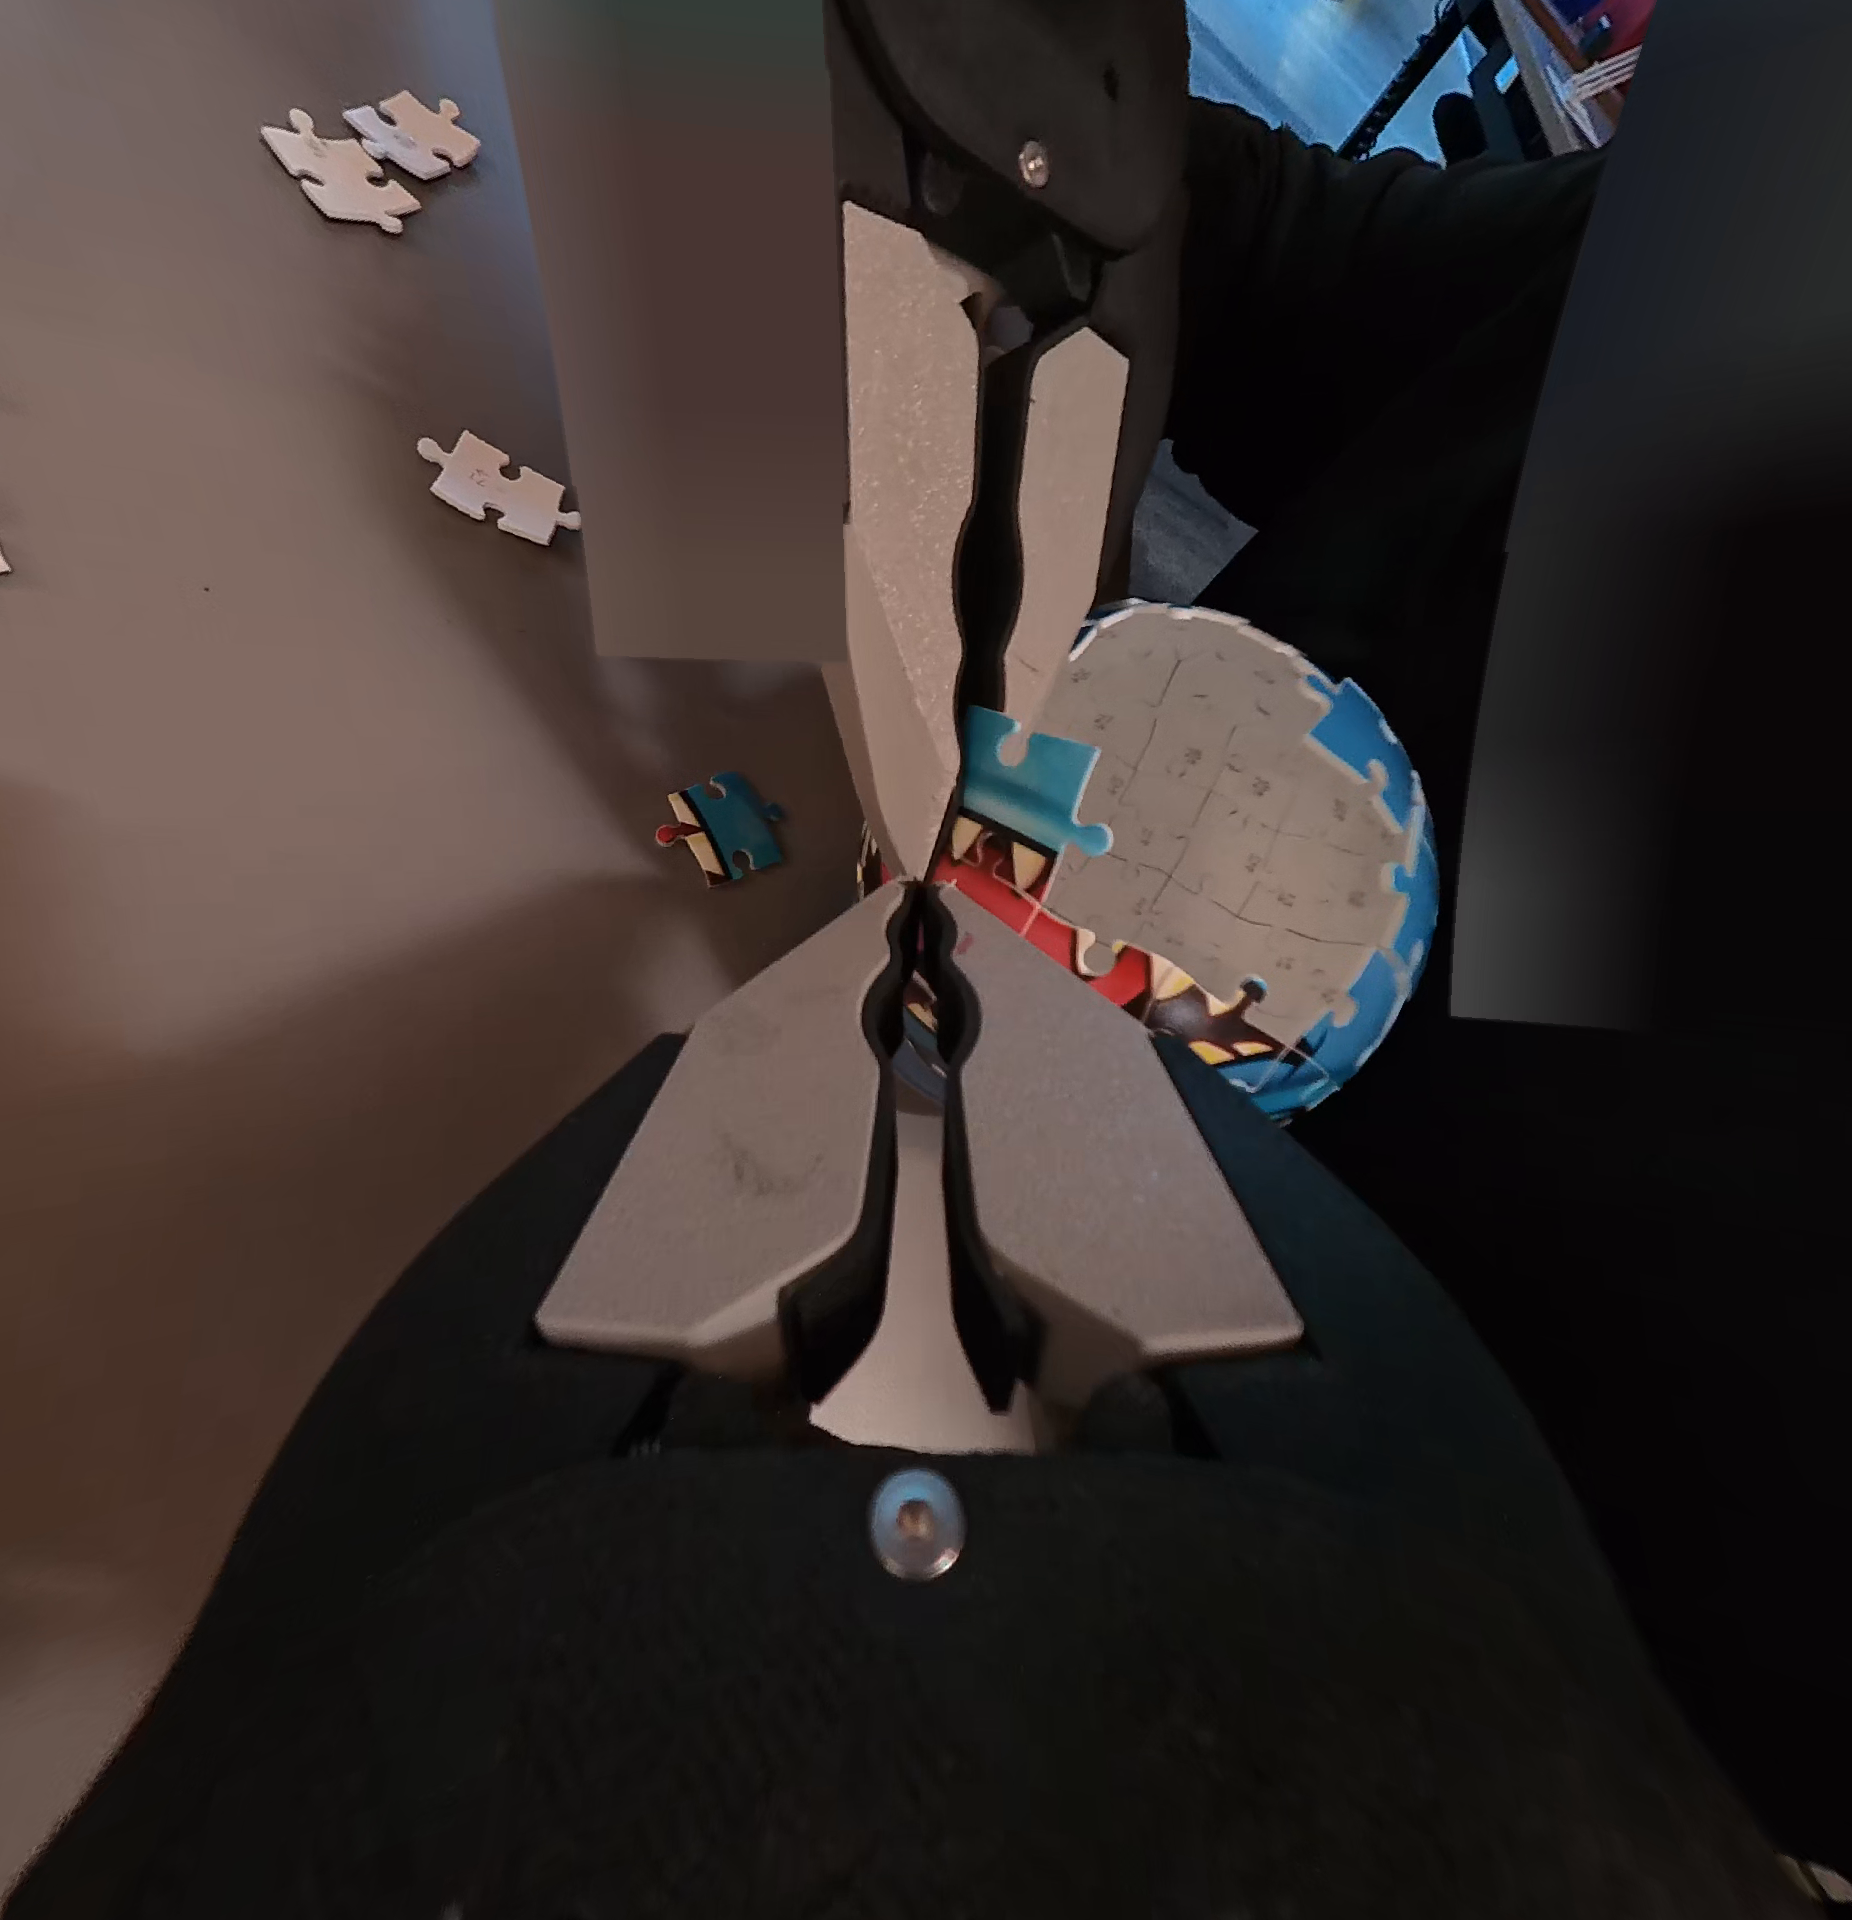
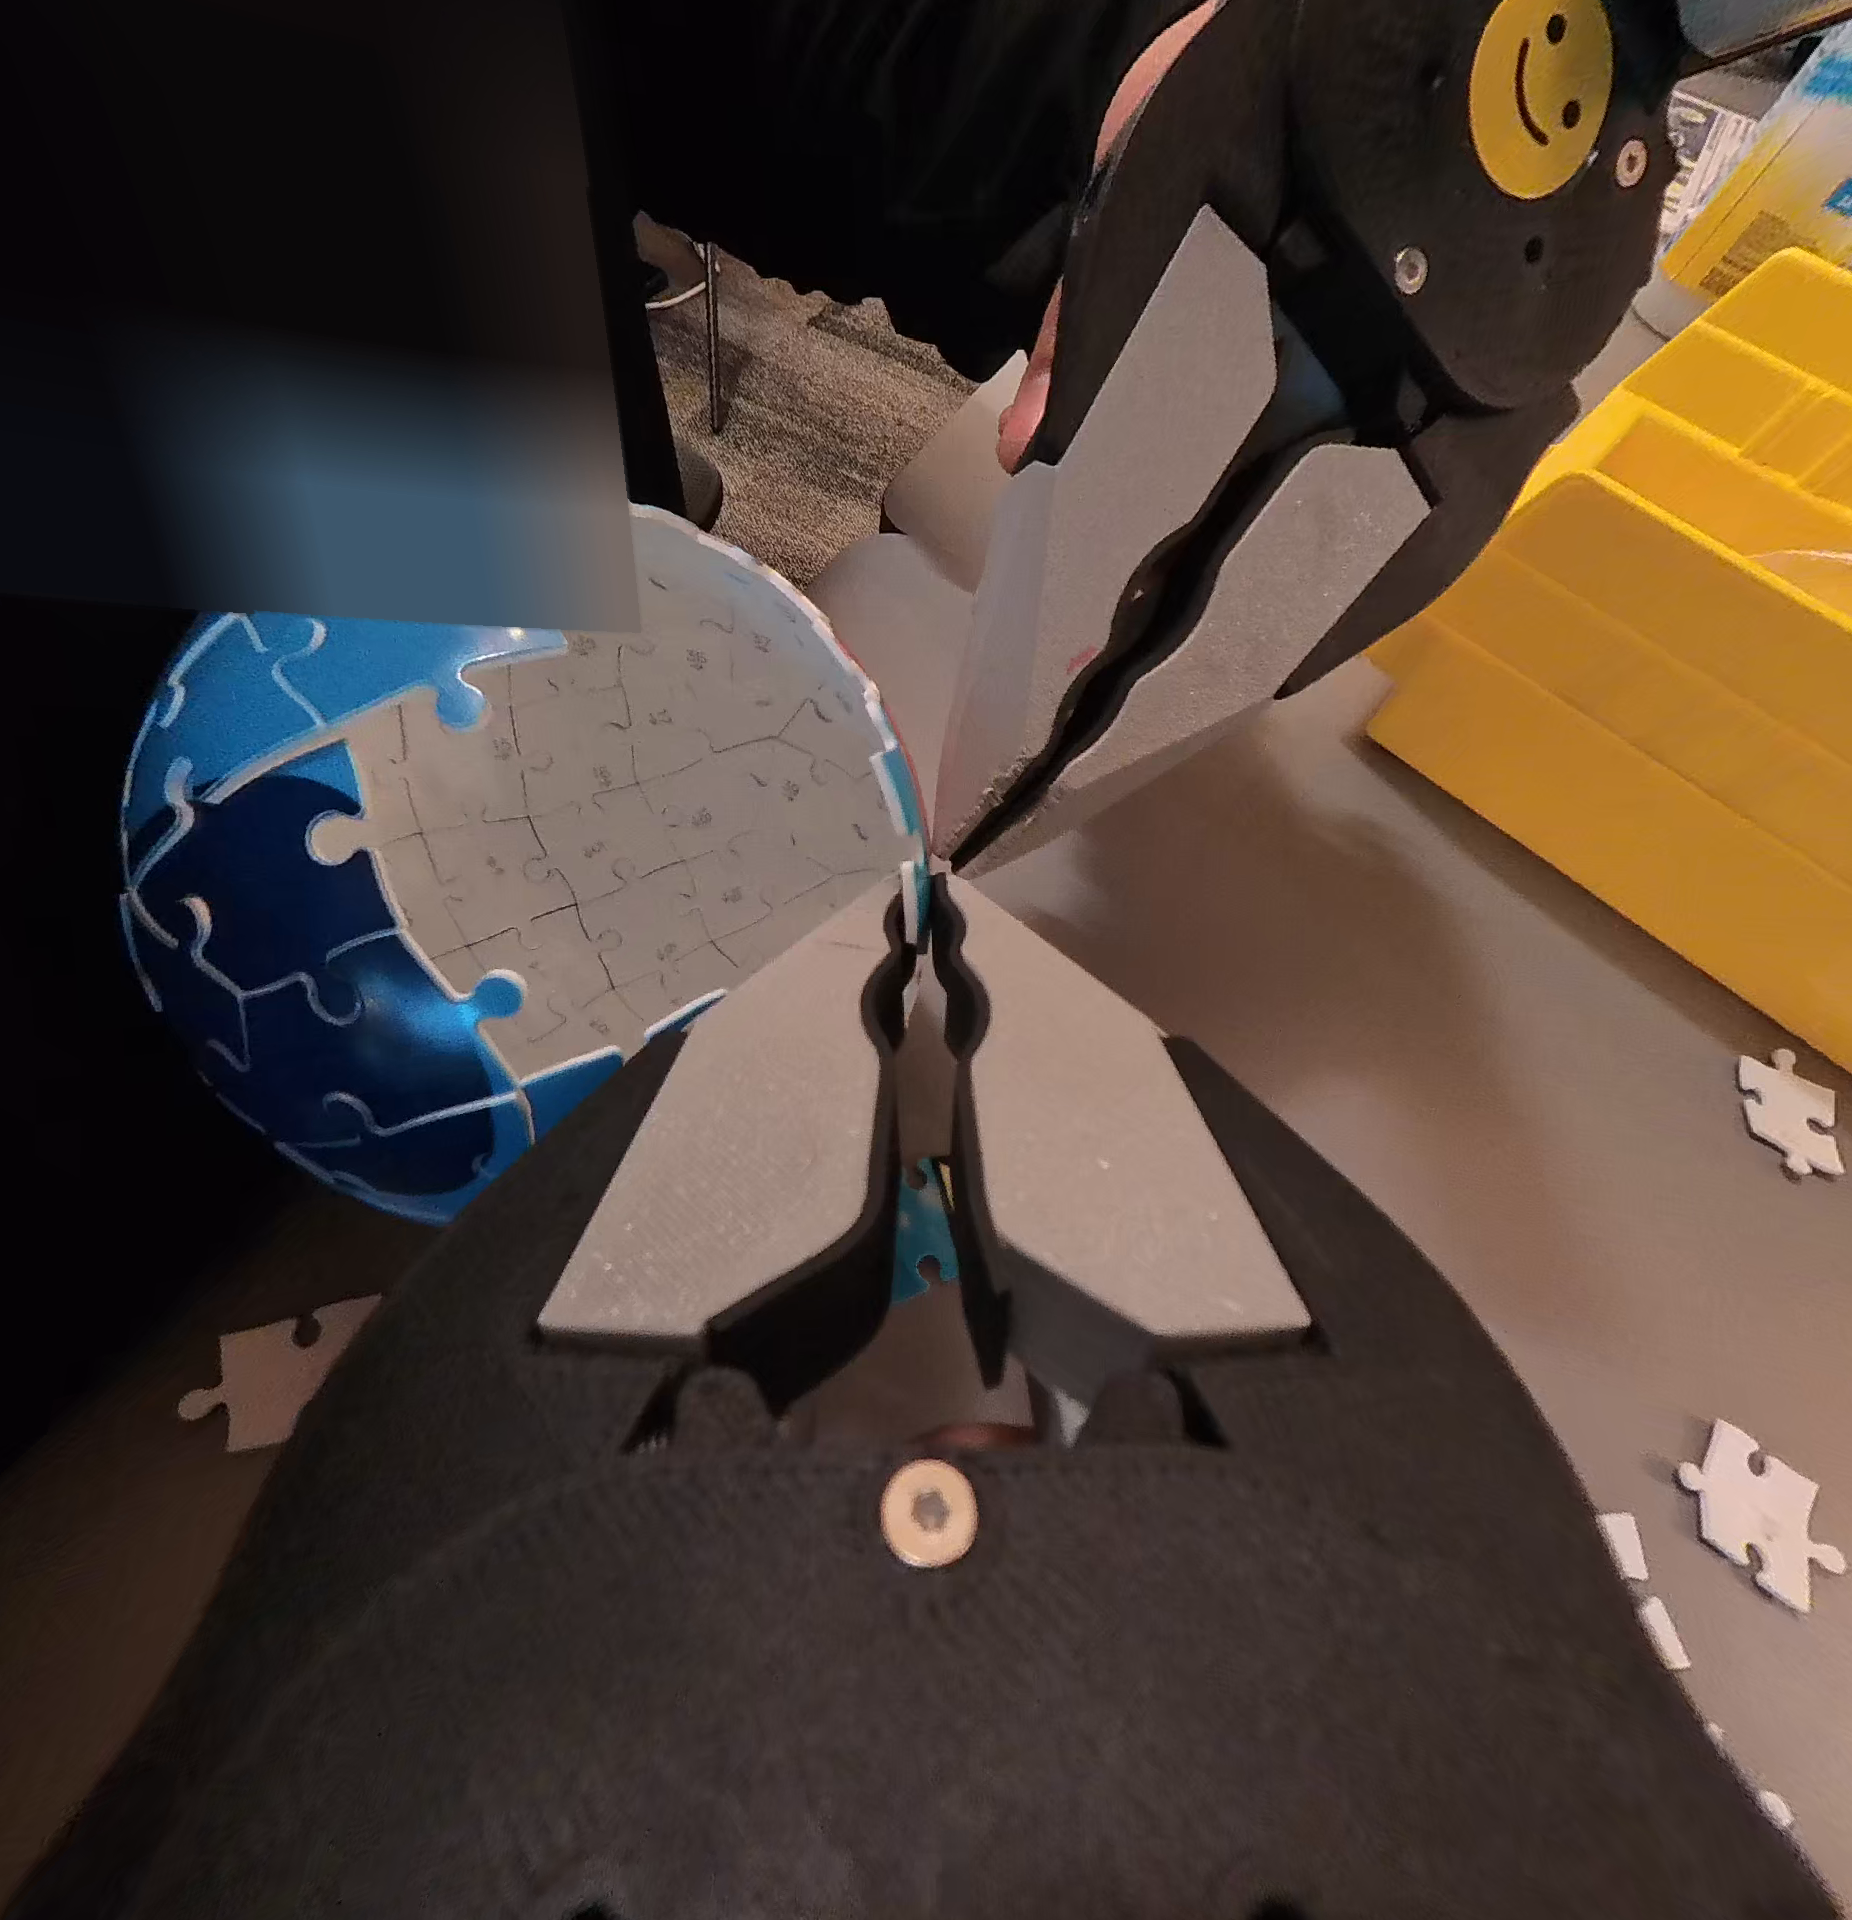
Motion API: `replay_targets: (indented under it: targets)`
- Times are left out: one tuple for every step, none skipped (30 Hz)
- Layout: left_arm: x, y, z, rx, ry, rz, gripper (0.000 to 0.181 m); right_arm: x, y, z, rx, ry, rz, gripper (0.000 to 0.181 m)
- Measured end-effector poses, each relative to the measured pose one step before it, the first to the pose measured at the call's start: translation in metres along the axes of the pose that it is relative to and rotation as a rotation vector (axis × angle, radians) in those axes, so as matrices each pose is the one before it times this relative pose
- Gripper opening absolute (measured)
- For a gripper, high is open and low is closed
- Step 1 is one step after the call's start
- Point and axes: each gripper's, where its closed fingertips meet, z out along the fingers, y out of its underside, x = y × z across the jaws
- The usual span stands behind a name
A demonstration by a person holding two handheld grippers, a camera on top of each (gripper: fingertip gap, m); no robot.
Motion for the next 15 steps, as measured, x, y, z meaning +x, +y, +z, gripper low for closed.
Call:
replay_targets:
  targets:
    - [-0.00011,0.00004,-0.00006,0.0010,0.0007,-0.0014,0.000,0.00001,-0.00002,0.00014,0.0003,0.0007,-0.0005,0.000]
    - [0.00004,0.00005,0.00003,0.0006,-0.0001,-0.0008,0.000,-0.00004,-0.00010,0.00001,-0.0003,0.0029,-0.0052,0.000]
    - [0.00004,-0.00004,-0.00001,0.0008,-0.0001,-0.0003,0.000,-0.00018,-0.00005,-0.00005,-0.0017,0.0022,-0.0047,0.000]
    - [0.00027,0.00002,-0.00005,0.0010,-0.0003,0.0002,0.000,0.00000,-0.00001,-0.00001,-0.0027,0.0009,-0.0026,0.000]
    - [0.00009,-0.00010,0.00016,0.0004,-0.0015,-0.0003,0.000,0.00009,0.00008,0.00003,-0.0014,0.0012,-0.0020,0.000]
    - [-0.00006,0.00007,0.00004,-0.0003,-0.0024,0.0008,0.000,-0.00004,-0.00007,0.00005,0.0000,0.0008,-0.0009,0.000]
    - [0.00009,0.00007,-0.00010,-0.0008,-0.0025,0.0013,0.000,-0.00011,0.00001,0.00001,0.0008,0.0001,0.0003,0.000]
    - [0.00002,-0.00003,-0.00002,-0.0005,-0.0028,0.0012,0.000,-0.00001,0.00001,0.00003,0.0009,0.0001,0.0003,0.000]
    - [0.00001,0.00003,0.00010,-0.0004,-0.0031,0.0012,0.000,0.00012,-0.00004,0.00007,0.0008,0.0011,-0.0025,0.000]
    - [0.00002,0.00000,-0.00004,0.0002,-0.0026,0.0004,0.000,0.00005,-0.00008,0.00013,0.0007,0.0011,-0.0030,0.000]
    - [0.00003,0.00010,-0.00010,0.0004,-0.0019,0.0004,0.000,0.00002,0.00001,0.00009,0.0005,-0.0001,-0.0007,0.000]
    - [-0.00006,0.00009,-0.00019,-0.0002,-0.0012,0.0002,0.000,0.00006,0.00009,0.00007,0.0005,-0.0014,0.0020,0.000]
    - [-0.00001,-0.00002,0.00001,0.0001,-0.0008,-0.0014,0.000,0.00011,-0.00003,0.00006,0.0013,-0.0023,0.0054,0.000]
    - [-0.00020,0.00002,-0.00002,0.0007,0.0000,-0.0019,0.000,-0.00001,-0.00003,0.00013,0.0023,-0.0066,0.0129,0.000]
    - [-0.00018,0.00011,0.00005,0.0010,0.0011,-0.0025,0.000,-0.00023,0.00006,-0.00020,0.0019,-0.0122,0.0199,0.000]
